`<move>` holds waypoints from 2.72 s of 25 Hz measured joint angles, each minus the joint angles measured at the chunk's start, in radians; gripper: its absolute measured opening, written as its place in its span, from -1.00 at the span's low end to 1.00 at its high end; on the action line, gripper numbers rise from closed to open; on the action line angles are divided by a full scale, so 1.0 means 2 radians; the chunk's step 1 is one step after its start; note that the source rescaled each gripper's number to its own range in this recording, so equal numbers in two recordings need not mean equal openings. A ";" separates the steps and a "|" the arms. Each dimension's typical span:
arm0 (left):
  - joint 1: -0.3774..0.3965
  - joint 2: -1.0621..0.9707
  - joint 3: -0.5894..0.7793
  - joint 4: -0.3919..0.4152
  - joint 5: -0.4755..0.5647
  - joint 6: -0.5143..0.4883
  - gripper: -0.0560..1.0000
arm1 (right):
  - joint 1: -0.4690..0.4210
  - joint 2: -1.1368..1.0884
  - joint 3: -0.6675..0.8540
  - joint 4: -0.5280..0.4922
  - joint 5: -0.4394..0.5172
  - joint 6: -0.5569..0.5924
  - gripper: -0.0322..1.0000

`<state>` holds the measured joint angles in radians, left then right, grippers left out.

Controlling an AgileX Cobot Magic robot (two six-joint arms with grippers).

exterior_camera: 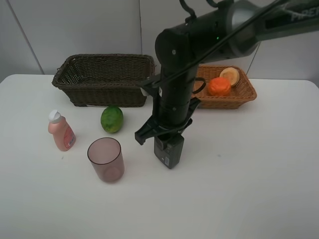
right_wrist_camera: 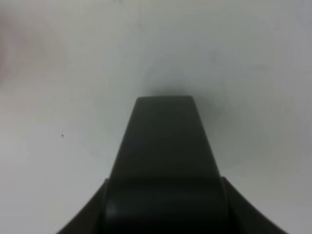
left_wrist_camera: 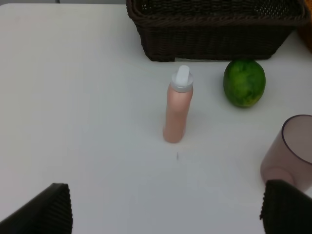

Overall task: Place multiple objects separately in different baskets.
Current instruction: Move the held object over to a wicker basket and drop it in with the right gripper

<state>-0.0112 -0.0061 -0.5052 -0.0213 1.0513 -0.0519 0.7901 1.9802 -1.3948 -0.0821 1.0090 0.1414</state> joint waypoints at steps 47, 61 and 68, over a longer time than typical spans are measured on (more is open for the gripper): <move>0.000 0.000 0.000 0.000 0.000 0.000 1.00 | -0.017 -0.027 -0.243 -0.041 -0.012 0.011 -0.93; 0.000 0.000 0.000 0.000 0.000 0.000 1.00 | -0.055 0.055 -0.243 -0.041 -0.298 0.011 -0.94; 0.000 0.000 0.000 0.000 0.000 0.000 1.00 | -0.070 0.103 -0.243 -0.049 -0.385 0.011 -0.94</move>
<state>-0.0112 -0.0061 -0.5052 -0.0213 1.0513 -0.0519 0.6506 2.1855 -1.8813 -0.1808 0.2382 0.1642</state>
